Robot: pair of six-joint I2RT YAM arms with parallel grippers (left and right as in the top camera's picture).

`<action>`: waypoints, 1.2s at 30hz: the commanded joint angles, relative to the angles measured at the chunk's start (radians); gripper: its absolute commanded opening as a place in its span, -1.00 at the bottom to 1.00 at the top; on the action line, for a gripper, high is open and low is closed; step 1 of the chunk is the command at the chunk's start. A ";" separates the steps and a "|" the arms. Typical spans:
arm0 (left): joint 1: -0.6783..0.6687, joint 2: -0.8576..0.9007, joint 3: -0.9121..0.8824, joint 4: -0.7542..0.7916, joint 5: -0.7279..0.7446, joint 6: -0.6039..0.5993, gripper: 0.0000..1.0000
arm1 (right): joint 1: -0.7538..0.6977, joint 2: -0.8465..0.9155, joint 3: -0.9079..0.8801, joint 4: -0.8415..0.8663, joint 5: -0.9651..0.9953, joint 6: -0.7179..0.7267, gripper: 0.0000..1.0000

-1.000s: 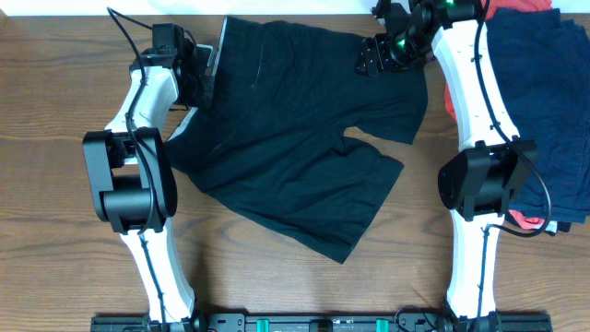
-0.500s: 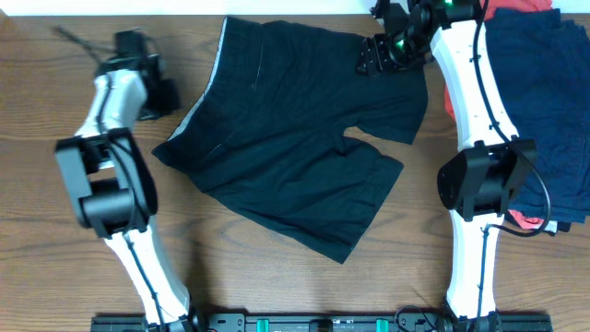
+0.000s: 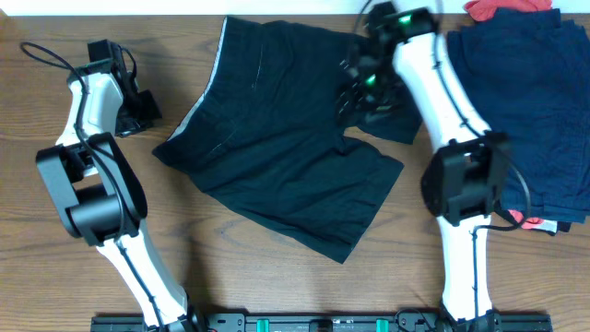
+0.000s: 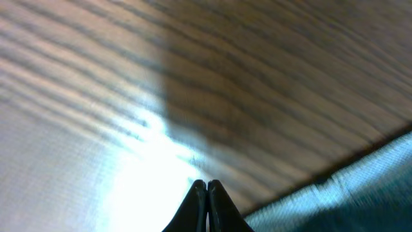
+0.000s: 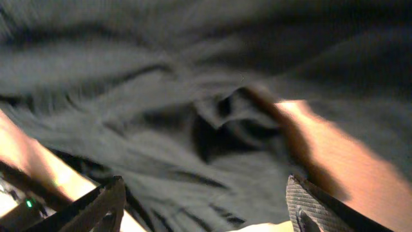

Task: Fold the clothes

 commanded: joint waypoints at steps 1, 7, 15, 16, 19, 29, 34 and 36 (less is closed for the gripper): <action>0.002 -0.089 -0.002 -0.027 -0.006 0.007 -0.88 | 0.092 -0.008 -0.060 -0.007 0.010 0.027 0.57; 0.013 -0.156 -0.002 -0.073 -0.006 0.014 -0.87 | 0.210 -0.008 -0.170 0.029 0.055 0.075 0.56; 0.049 -0.174 -0.002 -0.099 -0.006 0.014 -0.85 | 0.264 -0.008 -0.318 0.091 0.148 0.154 0.56; 0.050 -0.174 -0.002 -0.106 -0.006 0.014 -0.85 | 0.264 -0.008 -0.336 0.098 0.161 0.168 0.56; 0.048 -0.174 -0.002 -0.129 -0.006 0.022 -0.78 | 0.263 -0.008 -0.406 0.133 0.219 0.211 0.56; 0.013 -0.173 -0.002 -0.219 -0.005 0.084 -0.68 | 0.217 -0.008 -0.661 0.320 0.273 0.303 0.61; -0.026 -0.174 -0.002 -0.266 -0.005 0.111 -0.67 | 0.141 -0.008 -0.753 0.424 0.280 0.303 0.69; -0.042 -0.174 -0.002 -0.292 -0.005 0.132 -0.68 | 0.096 -0.008 -0.779 0.454 0.280 0.298 0.70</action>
